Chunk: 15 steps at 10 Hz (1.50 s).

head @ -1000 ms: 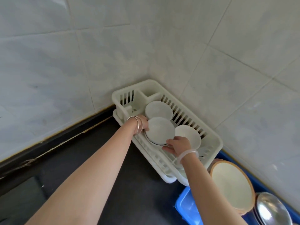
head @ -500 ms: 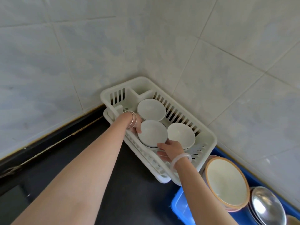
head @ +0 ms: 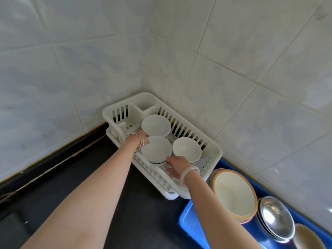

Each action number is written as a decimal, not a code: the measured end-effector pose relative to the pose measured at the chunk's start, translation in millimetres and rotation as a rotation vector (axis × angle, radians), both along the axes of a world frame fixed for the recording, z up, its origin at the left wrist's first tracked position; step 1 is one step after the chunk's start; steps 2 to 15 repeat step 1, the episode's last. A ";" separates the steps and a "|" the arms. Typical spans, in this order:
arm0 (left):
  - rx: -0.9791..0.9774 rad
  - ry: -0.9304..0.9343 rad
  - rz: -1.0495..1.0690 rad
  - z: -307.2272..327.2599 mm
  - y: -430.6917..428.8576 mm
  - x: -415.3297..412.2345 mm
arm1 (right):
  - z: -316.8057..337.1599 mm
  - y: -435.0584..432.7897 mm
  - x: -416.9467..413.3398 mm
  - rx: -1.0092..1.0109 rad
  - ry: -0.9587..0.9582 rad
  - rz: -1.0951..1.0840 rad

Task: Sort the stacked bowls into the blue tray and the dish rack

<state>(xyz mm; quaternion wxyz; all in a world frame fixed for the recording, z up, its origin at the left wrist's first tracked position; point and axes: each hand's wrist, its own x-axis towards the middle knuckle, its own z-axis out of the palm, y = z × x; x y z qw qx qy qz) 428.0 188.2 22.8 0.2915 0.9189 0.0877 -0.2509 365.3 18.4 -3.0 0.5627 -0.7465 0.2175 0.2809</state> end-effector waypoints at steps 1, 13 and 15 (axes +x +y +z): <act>-0.030 -0.159 0.155 -2.3 -1.7 -14.2 | 26.7 -15.6 -7.1 0.089 -0.142 -0.089; -0.030 -0.159 0.155 -2.3 -1.7 -14.2 | 26.7 -15.6 -7.1 0.089 -0.142 -0.089; -0.030 -0.159 0.155 -2.3 -1.7 -14.2 | 26.7 -15.6 -7.1 0.089 -0.142 -0.089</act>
